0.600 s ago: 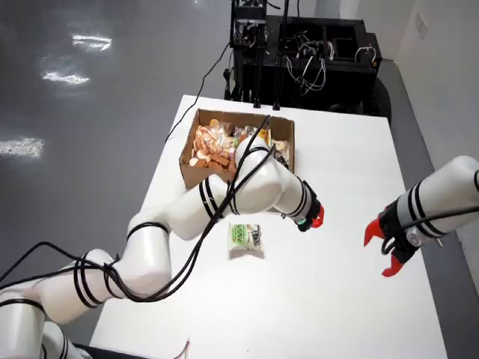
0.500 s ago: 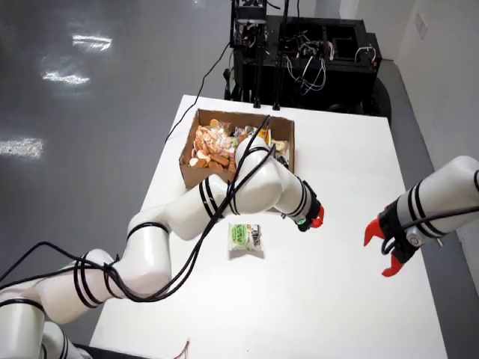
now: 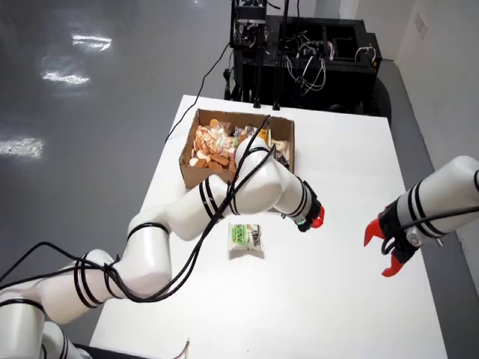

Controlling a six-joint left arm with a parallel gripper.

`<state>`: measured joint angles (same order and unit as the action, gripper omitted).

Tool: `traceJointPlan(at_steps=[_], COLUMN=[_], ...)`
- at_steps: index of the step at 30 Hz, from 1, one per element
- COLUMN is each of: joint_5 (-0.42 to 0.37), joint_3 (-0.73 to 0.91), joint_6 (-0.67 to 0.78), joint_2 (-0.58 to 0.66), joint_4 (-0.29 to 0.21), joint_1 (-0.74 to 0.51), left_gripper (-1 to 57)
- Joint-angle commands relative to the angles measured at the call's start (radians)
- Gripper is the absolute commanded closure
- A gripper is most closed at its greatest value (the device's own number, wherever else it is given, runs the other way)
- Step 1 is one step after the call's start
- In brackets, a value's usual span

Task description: Grasp a snack and put it in the bin.

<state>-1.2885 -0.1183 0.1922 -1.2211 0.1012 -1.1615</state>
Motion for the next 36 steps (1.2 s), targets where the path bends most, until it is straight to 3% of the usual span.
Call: traceJointPlan(at_steps=[1,18,29,36], joint_5=[0.000,-0.007,-0.007,-0.003], joint_3=[0.000,0.022,0.294,0.380], joint_6=[-0.009,-0.032,0.154,0.324], joint_2=[0.000,0.009,0.159,0.207], joint_4=[0.000,0.000,0.010,0.063], joint_1=[0.003,0.021,0.099,0.132], left_gripper=[56.7,56.9,56.9,56.7])
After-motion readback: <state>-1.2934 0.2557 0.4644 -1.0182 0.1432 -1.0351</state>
